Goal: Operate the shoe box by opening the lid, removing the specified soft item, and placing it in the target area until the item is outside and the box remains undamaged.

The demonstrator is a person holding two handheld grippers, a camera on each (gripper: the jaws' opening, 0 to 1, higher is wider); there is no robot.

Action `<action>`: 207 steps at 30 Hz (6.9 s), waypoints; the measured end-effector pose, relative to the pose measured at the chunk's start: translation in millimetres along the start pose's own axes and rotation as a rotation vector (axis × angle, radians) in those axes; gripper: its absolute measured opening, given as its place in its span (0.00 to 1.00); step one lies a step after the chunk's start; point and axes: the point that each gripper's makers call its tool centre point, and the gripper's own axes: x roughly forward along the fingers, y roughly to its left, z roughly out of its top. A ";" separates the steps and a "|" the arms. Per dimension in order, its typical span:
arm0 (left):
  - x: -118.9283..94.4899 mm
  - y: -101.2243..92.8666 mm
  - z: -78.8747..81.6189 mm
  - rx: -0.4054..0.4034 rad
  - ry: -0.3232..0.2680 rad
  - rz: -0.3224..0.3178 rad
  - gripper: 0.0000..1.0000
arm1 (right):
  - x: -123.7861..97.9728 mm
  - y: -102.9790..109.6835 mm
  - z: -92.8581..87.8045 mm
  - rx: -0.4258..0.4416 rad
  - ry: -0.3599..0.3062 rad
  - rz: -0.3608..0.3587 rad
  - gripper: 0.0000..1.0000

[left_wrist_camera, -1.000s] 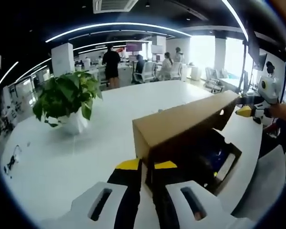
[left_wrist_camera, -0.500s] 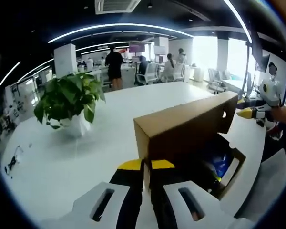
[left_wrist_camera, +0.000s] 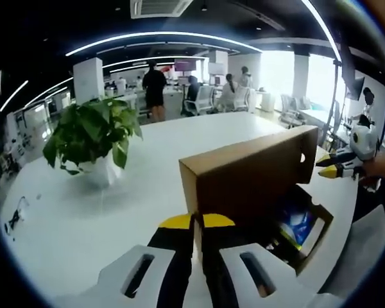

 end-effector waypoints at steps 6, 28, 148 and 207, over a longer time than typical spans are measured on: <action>5.2 2.4 2.5 0.007 0.008 -0.006 0.00 | 10.3 -2.6 -10.9 0.001 0.027 0.004 0.11; 23.0 11.5 7.9 -0.017 0.008 0.000 0.00 | 37.4 -12.2 -25.6 0.033 0.080 -0.041 0.00; 59.7 4.6 -79.8 -0.168 0.319 -0.001 0.06 | 55.9 -24.5 -22.1 0.277 0.181 0.015 0.12; -39.2 -56.3 -151.5 -0.251 0.428 -0.025 0.10 | 43.1 99.0 -15.1 0.160 0.177 0.262 0.21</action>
